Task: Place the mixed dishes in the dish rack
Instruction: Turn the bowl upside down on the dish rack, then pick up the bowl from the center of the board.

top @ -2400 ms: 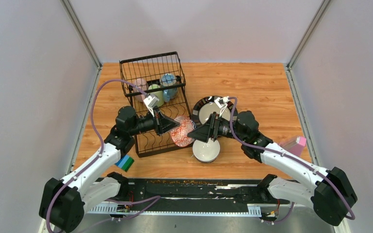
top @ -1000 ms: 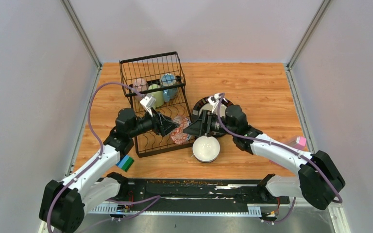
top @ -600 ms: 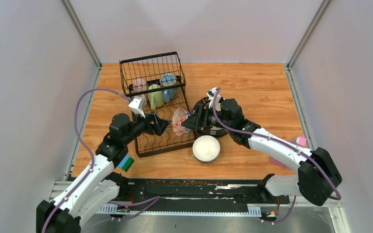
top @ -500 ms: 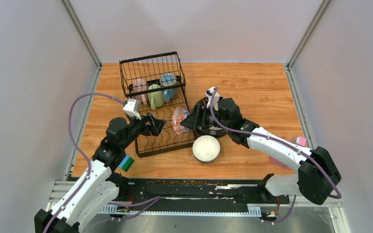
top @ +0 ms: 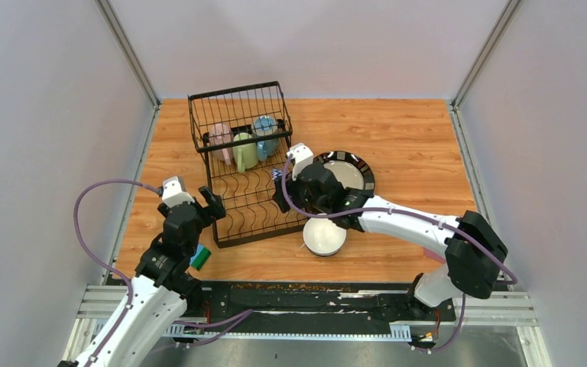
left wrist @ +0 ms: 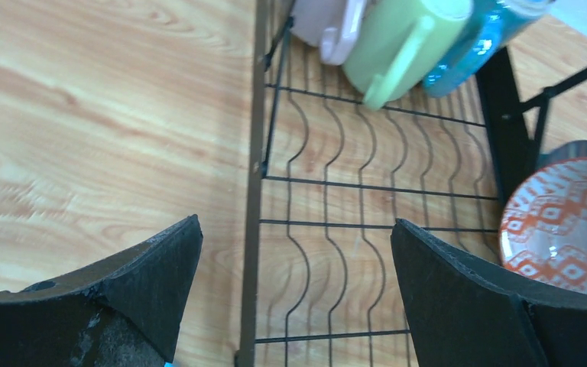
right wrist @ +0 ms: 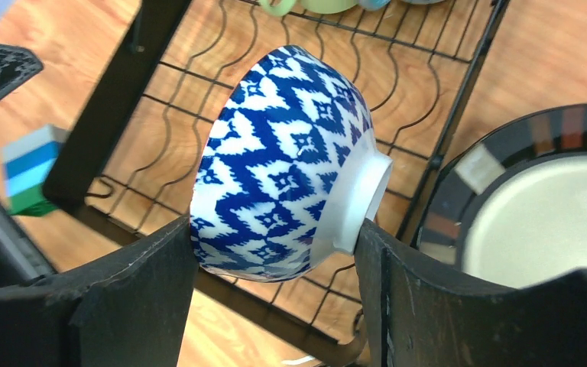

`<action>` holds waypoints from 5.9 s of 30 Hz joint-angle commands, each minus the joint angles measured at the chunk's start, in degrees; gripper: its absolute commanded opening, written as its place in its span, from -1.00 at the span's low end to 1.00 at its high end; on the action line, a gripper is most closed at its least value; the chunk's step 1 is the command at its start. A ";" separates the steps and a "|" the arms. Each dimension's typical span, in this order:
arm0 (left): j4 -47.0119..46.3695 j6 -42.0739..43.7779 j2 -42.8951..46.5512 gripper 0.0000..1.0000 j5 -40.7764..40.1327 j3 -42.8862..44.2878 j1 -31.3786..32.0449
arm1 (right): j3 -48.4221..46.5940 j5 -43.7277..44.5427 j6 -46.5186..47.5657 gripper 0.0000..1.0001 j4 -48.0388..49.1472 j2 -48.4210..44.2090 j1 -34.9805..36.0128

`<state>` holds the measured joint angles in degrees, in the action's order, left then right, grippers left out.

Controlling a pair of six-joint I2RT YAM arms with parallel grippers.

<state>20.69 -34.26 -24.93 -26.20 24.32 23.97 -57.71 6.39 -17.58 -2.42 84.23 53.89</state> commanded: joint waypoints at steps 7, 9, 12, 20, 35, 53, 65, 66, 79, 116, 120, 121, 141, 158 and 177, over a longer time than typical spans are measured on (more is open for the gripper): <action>-0.36 -5.15 -5.98 1.00 -3.58 -3.02 0.14 | -10.42 14.28 20.41 -0.28 2.68 9.79 4.67; -0.57 -5.01 -7.13 1.00 -3.52 -2.97 0.14 | -11.65 15.20 23.19 -0.27 2.68 11.79 4.98; -0.73 -4.78 -7.16 1.00 -3.72 -3.06 0.12 | -13.81 17.78 26.83 -0.26 2.65 14.59 5.47; -0.04 -4.70 -1.80 1.00 -4.34 -4.62 0.12 | -16.77 24.17 35.70 -0.23 5.73 20.57 6.43; 3.45 -3.99 5.56 1.00 -5.35 -5.92 0.12 | -16.63 26.37 50.67 -0.11 15.42 27.86 6.75; 3.38 -4.07 5.72 1.00 -4.56 -6.43 0.15 | -12.40 25.43 55.03 0.42 17.90 29.37 6.32; 2.27 -3.57 4.75 1.00 -3.23 -6.93 0.12 | -12.72 23.54 53.64 0.63 14.20 29.19 5.86; 2.17 -3.51 4.59 1.00 -3.24 -6.88 0.12 | -12.95 23.84 53.37 0.63 14.19 29.30 5.73; 1.68 -3.17 3.87 1.00 -2.45 -5.94 0.12 | -17.27 25.27 37.69 0.38 9.26 27.55 3.21; -10.34 7.37 -5.72 1.00 18.64 0.06 0.18 | 6.99 18.10 12.18 0.32 15.30 -5.27 2.15; -14.04 7.97 -7.80 0.99 25.20 -0.14 0.20 | 11.29 20.13 8.17 0.35 15.95 -10.06 2.05; -14.37 8.15 -8.48 0.98 26.40 -0.01 0.20 | 12.36 20.67 7.05 0.36 15.95 -11.43 2.02; -5.20 4.63 -8.64 1.00 19.36 9.02 0.47 | 12.70 31.45 -22.00 0.79 -15.73 -27.21 -6.03; -8.59 1.86 -13.97 0.94 43.99 13.50 0.51 | 17.04 11.95 -36.41 0.57 -26.82 -45.14 -6.87; -5.45 -4.20 -34.27 0.76 36.43 15.88 22.01 | 13.09 1.99 -37.81 0.26 -37.93 -25.08 -7.21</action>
<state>17.76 -35.46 -57.10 12.34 38.22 44.88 -41.10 7.79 -55.02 -37.52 59.05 47.05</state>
